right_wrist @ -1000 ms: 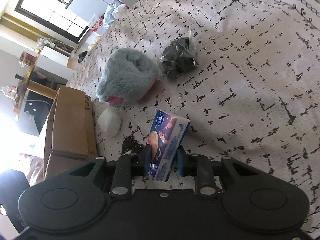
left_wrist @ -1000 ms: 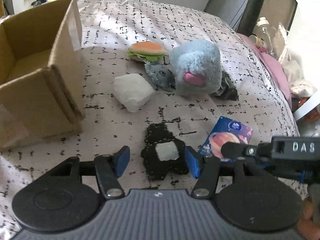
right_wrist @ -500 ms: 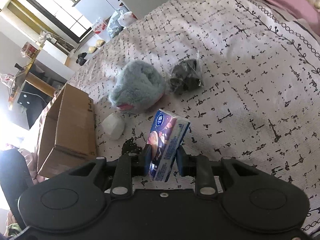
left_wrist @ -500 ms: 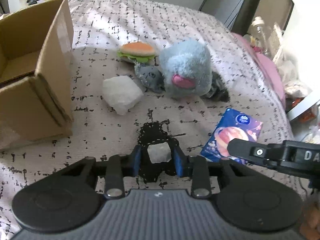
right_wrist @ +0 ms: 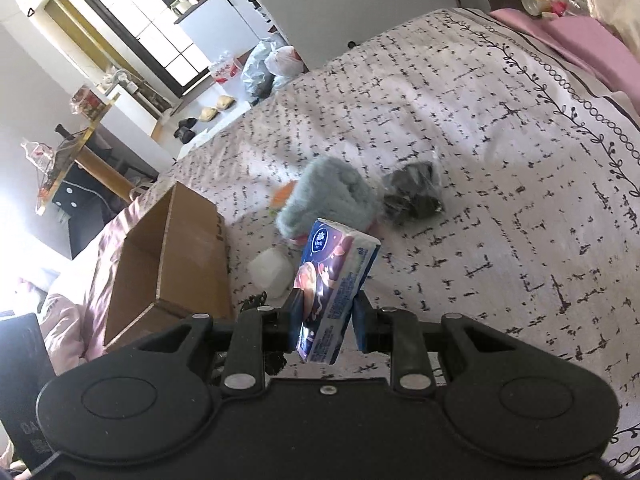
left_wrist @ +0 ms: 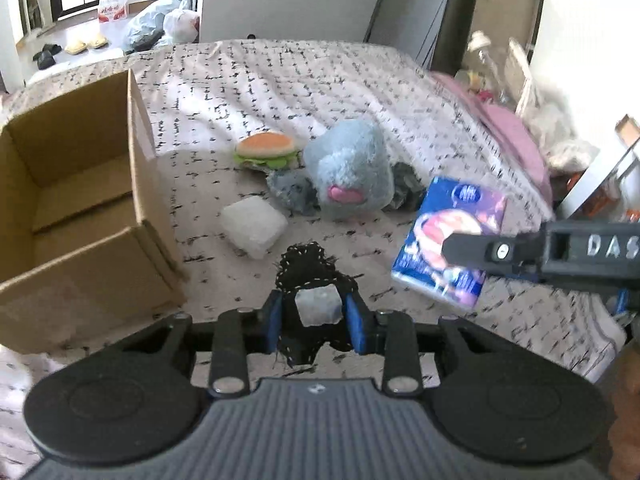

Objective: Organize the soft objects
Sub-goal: 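Grasp the black sock with the left gripper while the right gripper lifts the tissue pack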

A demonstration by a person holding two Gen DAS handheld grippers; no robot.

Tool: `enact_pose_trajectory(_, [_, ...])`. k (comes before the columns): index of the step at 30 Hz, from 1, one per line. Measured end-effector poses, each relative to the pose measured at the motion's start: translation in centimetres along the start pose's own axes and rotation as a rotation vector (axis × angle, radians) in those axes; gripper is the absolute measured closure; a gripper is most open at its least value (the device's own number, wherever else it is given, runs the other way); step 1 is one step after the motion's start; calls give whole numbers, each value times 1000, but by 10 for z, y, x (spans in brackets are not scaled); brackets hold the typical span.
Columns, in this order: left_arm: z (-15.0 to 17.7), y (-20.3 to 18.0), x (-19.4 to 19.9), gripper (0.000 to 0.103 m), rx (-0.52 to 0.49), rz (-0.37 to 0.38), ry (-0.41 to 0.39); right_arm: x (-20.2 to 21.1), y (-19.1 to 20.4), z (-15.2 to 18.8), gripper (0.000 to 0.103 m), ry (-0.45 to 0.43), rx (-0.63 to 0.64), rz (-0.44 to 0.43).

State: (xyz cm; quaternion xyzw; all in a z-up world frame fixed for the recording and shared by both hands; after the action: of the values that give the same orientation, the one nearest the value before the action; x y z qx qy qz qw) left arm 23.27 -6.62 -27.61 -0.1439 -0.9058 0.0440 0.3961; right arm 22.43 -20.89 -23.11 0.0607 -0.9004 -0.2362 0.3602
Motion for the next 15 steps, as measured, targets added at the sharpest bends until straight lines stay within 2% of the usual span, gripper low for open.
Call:
enact_pose_trajectory(2, [-1,6,4,71,22,-15,15,2,5,-2,77,-4,9,2])
enact_pose_trajectory(5, [-10,13,12,71,20,-26,-6,5,16,-5,77,-7,24,-11])
enact_pose_trajectory(15, [-48,26,34,71,-17,-4,-61,4,48,-11,77,-26,87,-41])
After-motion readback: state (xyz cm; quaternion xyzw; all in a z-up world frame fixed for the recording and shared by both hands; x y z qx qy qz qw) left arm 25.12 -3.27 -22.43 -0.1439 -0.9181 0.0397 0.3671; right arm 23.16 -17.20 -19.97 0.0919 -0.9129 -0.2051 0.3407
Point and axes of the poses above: each gripper's, at about its wrist camera, not at the fingertips, and x roughly against the way its jaws point, y to its left, z to its underside, the point moved 10 cm from there along -x, roughly the way its jaws point, and after that the axes turned 12 degrees about -y, right-handed, at the moved point
